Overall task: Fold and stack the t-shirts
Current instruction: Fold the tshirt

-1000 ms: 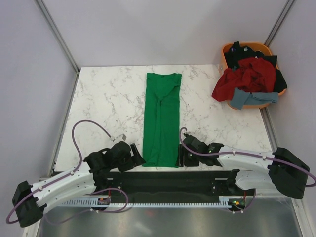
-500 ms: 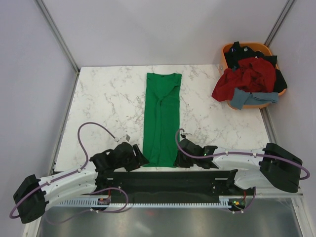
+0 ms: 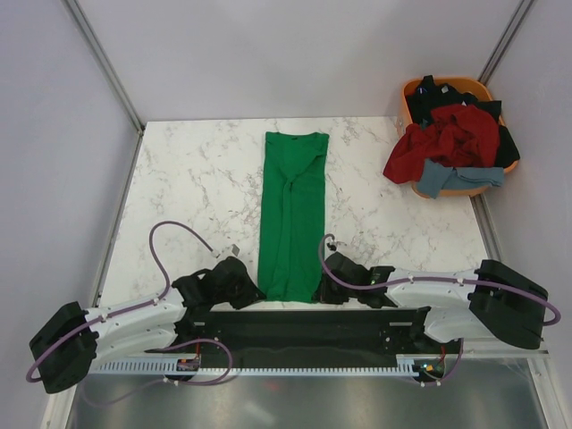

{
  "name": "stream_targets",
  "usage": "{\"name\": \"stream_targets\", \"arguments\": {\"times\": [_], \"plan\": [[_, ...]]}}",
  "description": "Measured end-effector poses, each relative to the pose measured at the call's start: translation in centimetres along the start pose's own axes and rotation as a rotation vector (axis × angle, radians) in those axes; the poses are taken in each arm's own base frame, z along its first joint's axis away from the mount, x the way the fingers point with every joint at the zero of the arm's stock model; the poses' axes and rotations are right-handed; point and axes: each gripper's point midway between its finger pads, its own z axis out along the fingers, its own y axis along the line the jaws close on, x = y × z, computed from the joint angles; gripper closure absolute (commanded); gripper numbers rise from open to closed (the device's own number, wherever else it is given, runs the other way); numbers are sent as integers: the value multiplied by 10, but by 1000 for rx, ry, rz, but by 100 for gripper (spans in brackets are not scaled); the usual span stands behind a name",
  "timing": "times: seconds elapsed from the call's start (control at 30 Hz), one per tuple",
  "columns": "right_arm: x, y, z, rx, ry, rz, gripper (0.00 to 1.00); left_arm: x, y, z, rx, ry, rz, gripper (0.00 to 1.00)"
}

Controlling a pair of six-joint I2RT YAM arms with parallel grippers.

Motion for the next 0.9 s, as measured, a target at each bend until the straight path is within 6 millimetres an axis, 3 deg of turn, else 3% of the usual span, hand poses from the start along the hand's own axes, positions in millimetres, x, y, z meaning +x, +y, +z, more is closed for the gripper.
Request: {"name": "stream_targets", "arguments": {"times": [0.1,0.27,0.4,0.57,0.7,0.9], "plan": [[4,-1,-3,-4,5,0,100,3,-1,-3,8,10,9,98],[28,-9,-20,33,52,-38,100,20,-1,-22,18,65,63,98],[31,-14,-38,77,49,-58,100,13,-31,-48,71,57,75,98],[-13,15,-65,96,-67,-76,100,-15,-77,-78,120,-27,129,98],[-63,32,-77,128,-162,-75,100,-32,-90,-80,61,-78,184,98],[-130,20,-79,245,-229,-107,100,-74,-113,-77,-21,-160,252,98]]}}
